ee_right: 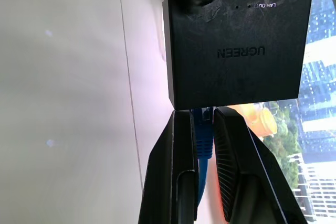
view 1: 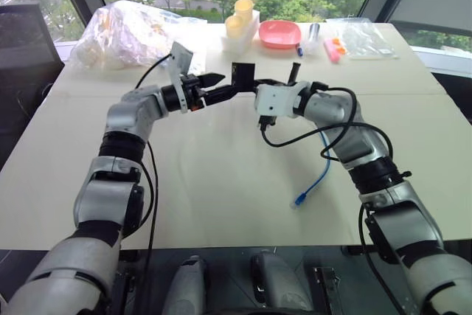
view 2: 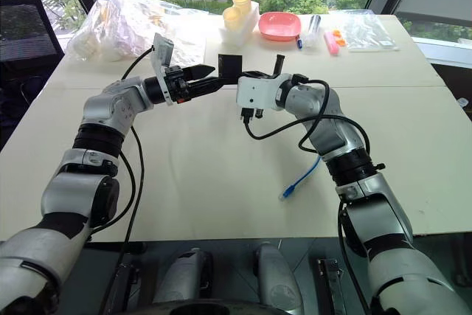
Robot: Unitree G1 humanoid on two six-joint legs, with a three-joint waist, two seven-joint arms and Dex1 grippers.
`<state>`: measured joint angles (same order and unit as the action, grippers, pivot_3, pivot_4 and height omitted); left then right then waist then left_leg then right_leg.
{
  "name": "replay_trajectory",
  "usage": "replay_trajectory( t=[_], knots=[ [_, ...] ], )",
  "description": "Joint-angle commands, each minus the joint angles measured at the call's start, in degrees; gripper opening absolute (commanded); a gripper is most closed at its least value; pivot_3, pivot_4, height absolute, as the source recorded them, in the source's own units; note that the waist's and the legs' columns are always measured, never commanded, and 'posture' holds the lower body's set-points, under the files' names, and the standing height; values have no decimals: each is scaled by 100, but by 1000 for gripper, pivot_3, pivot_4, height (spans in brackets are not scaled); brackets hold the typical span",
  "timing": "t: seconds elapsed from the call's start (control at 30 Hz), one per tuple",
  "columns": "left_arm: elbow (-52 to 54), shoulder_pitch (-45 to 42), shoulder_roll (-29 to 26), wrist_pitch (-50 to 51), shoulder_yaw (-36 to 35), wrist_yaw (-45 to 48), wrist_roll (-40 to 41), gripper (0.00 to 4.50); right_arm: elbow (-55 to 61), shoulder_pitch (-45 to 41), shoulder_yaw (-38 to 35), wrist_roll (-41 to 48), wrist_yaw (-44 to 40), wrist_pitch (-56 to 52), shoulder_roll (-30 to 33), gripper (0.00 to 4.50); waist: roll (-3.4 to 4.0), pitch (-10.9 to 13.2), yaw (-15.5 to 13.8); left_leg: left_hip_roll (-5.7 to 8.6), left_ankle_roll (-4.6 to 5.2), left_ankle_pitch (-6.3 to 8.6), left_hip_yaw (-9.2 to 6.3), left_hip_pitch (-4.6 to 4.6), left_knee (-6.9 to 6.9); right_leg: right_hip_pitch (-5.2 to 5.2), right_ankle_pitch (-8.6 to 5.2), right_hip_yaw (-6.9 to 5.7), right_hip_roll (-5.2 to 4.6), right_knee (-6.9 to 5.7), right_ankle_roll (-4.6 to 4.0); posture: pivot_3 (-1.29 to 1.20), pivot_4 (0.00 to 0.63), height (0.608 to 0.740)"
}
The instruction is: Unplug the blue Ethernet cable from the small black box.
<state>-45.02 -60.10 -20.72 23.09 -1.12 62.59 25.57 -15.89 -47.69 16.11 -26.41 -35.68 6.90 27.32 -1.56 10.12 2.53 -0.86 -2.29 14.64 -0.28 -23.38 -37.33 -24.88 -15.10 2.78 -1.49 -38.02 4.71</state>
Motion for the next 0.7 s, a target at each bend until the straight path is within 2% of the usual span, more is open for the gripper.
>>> replay_trajectory(
  t=[0.03, 0.43, 0.5, 0.53, 0.7],
  knots=[
    [-38, -213, 37, -153, -173, 140, -24, 4500, 264, -100, -34, -22, 104, -11, 38, 212, 0, 0, -2, 0, 0, 0, 0, 0, 0, 0, 0, 0, 0, 0, 0, 0, 150, 735],
    [-222, -268, 242, -340, -191, 110, -243, 4500, 288, -107, 105, -68, 169, -51, -25, 212, 0, 0, -4, 1, 0, 0, -1, 0, -4, 2, 0, 0, -1, -3, 0, 0, 150, 735],
    [-247, -274, 277, -374, -198, 90, -275, 3936, 292, -98, 119, -69, 183, -58, -35, 158, 0, 0, -3, 1, 0, 0, -1, 1, -5, 2, 1, 0, -1, -4, 0, 0, 150, 735],
    [-258, -277, 290, -390, -198, 83, -292, 3836, 291, -96, 123, -72, 188, -57, -36, 158, 0, 0, -3, 1, 0, 0, -1, 1, -5, 2, 1, 0, -1, -5, 1, 0, 150, 735],
    [-194, -259, 317, -389, -188, 109, -315, 1766, 359, -86, 133, -73, 191, -90, -52, 158, 0, 0, -6, 1, 0, 0, -2, 1, -5, 2, 1, 0, -1, -5, 1, 0, 150, 735]
  ],
)
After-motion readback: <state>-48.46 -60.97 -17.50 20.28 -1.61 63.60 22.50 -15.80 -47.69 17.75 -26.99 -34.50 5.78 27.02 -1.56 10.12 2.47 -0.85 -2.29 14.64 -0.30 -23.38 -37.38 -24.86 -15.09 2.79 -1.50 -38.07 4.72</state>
